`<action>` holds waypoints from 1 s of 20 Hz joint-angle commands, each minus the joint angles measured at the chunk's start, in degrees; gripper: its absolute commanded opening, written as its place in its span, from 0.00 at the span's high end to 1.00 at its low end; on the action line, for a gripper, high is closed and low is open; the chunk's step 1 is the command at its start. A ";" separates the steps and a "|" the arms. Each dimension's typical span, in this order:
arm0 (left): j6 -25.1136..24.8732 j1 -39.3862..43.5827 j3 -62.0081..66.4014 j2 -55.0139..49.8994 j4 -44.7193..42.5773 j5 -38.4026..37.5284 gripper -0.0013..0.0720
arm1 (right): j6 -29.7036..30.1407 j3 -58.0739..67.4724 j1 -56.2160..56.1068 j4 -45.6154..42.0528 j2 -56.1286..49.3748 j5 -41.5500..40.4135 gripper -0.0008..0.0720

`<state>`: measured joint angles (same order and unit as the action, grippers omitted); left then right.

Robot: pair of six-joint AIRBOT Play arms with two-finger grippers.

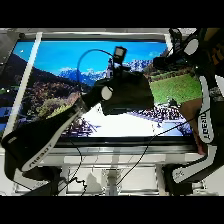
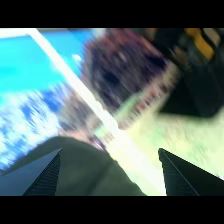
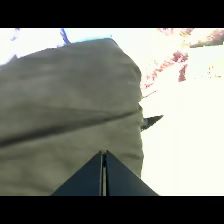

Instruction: Fold the clothes and pants, and hang the long-sleeved shirts on hangers.

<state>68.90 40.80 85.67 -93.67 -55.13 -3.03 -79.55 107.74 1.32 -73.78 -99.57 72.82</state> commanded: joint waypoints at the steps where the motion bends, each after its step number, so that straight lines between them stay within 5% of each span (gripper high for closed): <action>1: -0.33 -5.07 0.04 4.52 -0.39 -5.05 0.03 | 10.34 -0.13 4.42 9.35 -4.63 6.45 0.97; 2: -0.33 -6.62 0.04 5.49 -0.37 -7.30 0.03 | 10.67 -0.15 6.43 13.16 -6.78 7.56 0.96; 3: -0.33 -8.09 0.04 6.23 -0.37 -9.62 0.03 | 10.01 -0.13 8.35 17.20 -8.70 8.15 0.80; 4: -0.33 -9.53 0.04 6.73 -0.37 -11.98 0.03 | 8.48 -0.15 9.84 20.55 -10.14 8.22 0.53; 6: -0.31 -11.52 0.04 6.84 -0.35 -15.08 0.03 | 7.17 -0.13 11.26 22.91 -12.09 8.20 0.31; 14: -0.31 -12.61 -0.09 6.80 -0.35 -15.96 0.03 | 5.25 -0.15 6.84 18.93 -19.54 4.94 0.06; 20: -0.31 -12.63 -0.09 6.80 -0.37 -18.27 0.03 | 0.50 -0.13 4.15 21.66 -23.52 3.43 0.05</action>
<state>68.60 28.23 85.60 -86.91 -55.51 -19.70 -77.56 107.63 6.74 -54.15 -121.16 76.58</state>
